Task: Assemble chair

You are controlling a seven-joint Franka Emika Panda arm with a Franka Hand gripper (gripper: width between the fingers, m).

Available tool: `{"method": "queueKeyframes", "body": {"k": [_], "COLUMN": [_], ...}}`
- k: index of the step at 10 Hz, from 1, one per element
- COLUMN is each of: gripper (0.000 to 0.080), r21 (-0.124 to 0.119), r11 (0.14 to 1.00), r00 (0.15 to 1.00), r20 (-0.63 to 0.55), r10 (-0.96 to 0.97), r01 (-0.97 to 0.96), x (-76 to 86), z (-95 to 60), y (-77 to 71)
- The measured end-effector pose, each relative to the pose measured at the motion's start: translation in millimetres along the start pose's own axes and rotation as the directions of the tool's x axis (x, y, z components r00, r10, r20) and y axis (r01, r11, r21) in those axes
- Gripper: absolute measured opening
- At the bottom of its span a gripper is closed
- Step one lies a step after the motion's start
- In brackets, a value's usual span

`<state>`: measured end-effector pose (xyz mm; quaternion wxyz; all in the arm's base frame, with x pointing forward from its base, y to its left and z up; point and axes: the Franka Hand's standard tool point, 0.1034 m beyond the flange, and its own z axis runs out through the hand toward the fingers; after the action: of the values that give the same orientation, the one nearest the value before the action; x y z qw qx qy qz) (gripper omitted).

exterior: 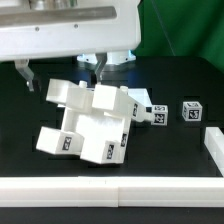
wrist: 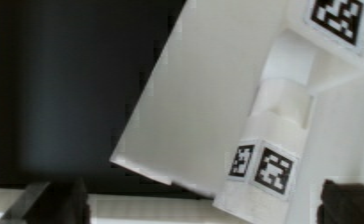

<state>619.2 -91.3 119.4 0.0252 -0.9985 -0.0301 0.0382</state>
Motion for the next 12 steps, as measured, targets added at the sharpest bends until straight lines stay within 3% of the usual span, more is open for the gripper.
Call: {"method": "queueKeyframes", "body": {"k": [6, 8, 12], "gripper": [0.0649, 0.0649, 0.0649], "r21": [-0.033, -0.034, -0.035], "r11": [0.996, 0.995, 0.994], "r00": [0.996, 0.996, 0.995], "r20": [-0.016, -0.019, -0.010], "r10": [-0.084, -0.091, -0.104], "r01": [0.083, 0.091, 0.103], "x": [10.1, 22.2, 28.1], "z": [25.3, 26.0, 26.3], "y": [10.4, 0.6, 3.2]}}
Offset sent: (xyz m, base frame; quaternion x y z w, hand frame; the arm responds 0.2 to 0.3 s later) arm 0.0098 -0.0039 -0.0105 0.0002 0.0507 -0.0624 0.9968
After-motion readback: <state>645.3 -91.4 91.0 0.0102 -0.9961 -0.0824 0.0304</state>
